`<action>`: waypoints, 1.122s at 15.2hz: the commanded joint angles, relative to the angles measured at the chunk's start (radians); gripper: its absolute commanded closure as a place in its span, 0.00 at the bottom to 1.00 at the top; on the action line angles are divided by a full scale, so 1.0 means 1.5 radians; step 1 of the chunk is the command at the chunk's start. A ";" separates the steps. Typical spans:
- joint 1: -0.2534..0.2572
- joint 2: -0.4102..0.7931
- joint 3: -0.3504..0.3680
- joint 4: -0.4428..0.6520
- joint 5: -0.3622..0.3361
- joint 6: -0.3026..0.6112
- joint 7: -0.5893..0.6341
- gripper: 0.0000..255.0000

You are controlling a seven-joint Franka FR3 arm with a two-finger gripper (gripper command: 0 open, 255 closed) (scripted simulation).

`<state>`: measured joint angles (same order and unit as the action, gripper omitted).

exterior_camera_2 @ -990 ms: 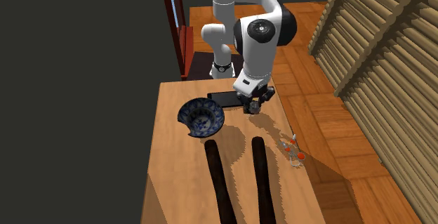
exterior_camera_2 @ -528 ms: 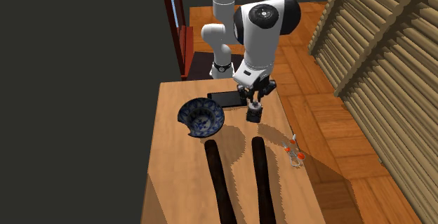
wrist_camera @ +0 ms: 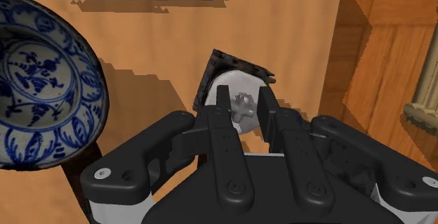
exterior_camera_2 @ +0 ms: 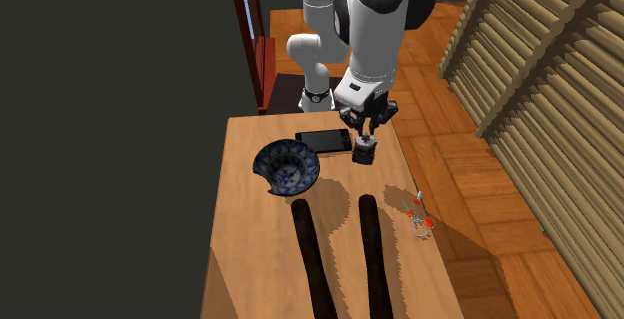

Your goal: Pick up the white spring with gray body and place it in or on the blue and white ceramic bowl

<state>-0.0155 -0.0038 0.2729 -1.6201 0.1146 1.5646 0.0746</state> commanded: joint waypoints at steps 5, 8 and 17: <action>-0.021 0.026 -0.020 0.059 -0.009 -0.037 -0.037 1.00; -0.042 0.052 -0.040 0.093 -0.016 -0.051 -0.078 1.00; -0.104 0.171 -0.091 0.262 -0.036 -0.113 -0.190 1.00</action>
<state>-0.1645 0.2237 0.1432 -1.2711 0.0643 1.4111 -0.1952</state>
